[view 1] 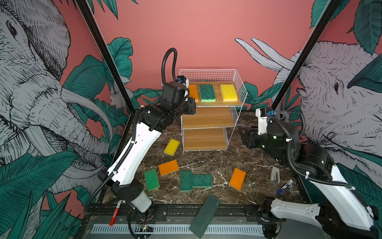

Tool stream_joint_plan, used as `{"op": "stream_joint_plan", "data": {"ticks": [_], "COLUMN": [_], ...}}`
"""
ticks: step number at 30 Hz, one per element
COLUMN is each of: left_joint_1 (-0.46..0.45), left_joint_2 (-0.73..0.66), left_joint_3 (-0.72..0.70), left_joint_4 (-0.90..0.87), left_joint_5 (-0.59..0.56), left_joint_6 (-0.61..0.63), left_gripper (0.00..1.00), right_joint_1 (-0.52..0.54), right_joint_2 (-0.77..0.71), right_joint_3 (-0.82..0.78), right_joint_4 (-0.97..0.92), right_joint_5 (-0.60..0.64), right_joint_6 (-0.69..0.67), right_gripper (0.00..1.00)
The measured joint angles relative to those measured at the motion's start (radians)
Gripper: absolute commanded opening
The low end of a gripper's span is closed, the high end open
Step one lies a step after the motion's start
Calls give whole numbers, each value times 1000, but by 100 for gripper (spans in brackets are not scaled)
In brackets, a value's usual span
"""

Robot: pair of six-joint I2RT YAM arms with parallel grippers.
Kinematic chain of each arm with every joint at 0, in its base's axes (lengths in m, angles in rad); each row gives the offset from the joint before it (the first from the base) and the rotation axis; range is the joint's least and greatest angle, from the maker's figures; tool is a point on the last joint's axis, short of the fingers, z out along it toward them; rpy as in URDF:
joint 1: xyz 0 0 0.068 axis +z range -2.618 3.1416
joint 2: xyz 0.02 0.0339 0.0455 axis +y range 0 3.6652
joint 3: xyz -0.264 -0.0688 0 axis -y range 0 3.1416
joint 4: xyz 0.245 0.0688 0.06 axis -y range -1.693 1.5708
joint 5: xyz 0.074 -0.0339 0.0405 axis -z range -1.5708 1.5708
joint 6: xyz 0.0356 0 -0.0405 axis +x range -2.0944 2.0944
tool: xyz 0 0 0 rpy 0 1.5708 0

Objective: Arrange cleaning sponges on a shelf
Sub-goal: Move the cleaning sponge to the shelf.

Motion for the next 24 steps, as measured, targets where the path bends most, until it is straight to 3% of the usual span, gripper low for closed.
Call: {"op": "stream_joint_plan", "data": {"ticks": [24], "left_joint_1": [0], "left_joint_2": [1], "left_joint_3": [-32], "left_joint_4": [19], "left_joint_5": [-87], "left_joint_6": [-18], "left_gripper": [26], "right_joint_1": [0], "right_joint_2": [-20], "right_joint_3": [-17], "right_joint_4": [5], "right_joint_5": [2], "right_joint_6": [11], "right_gripper": [62]}}
